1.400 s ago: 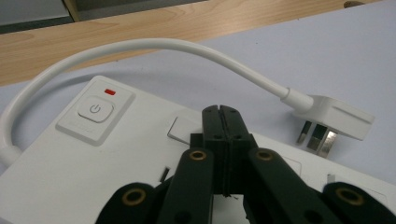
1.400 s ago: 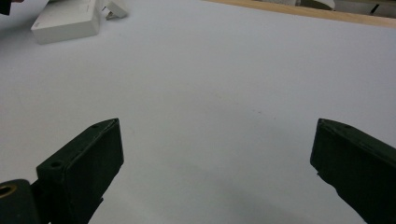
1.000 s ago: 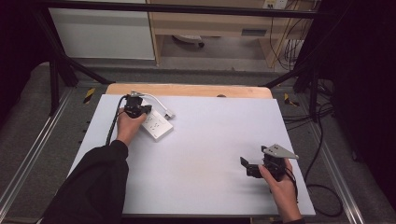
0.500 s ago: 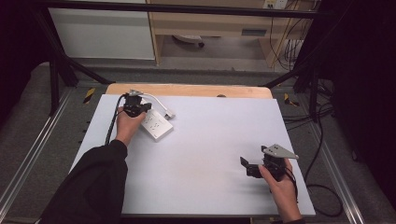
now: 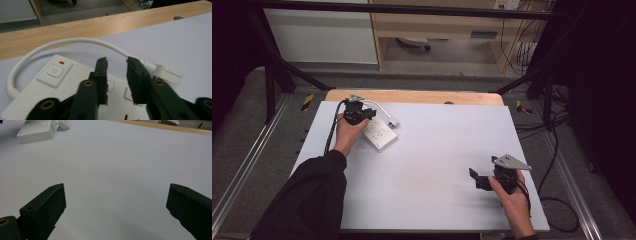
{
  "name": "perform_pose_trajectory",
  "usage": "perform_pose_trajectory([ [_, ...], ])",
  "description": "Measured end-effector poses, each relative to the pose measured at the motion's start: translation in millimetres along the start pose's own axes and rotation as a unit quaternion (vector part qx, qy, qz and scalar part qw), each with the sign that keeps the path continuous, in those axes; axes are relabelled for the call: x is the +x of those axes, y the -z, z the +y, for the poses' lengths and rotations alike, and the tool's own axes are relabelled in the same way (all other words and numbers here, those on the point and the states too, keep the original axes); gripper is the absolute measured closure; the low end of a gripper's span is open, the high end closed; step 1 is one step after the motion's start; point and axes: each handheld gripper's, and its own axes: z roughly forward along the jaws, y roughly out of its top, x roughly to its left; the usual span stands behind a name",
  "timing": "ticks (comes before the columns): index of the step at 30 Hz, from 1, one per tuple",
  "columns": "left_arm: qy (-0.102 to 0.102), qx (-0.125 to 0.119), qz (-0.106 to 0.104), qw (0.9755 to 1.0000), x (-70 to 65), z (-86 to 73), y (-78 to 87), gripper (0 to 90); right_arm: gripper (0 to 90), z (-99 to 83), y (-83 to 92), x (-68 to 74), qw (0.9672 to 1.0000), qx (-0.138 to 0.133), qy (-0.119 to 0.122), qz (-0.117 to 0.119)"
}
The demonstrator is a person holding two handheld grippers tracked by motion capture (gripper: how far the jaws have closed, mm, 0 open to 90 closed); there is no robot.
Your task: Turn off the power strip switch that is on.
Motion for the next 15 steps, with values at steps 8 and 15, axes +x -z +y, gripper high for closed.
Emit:
perform_pose_trajectory([
  [8, 0.023, 0.013, 0.003, 0.9997, -1.3, 3.2, 6.7, 36.4, 3.0, 0.3, 0.2, 0.4, 1.0, 0.0, -0.002, 0.0],
  [15, 0.033, 0.016, -0.016, 0.9992, -1.4, 4.6, 12.4, 15.1, 3.0, 0.4, -0.4, 0.9, 1.0, 0.001, 0.0, 0.0],
])
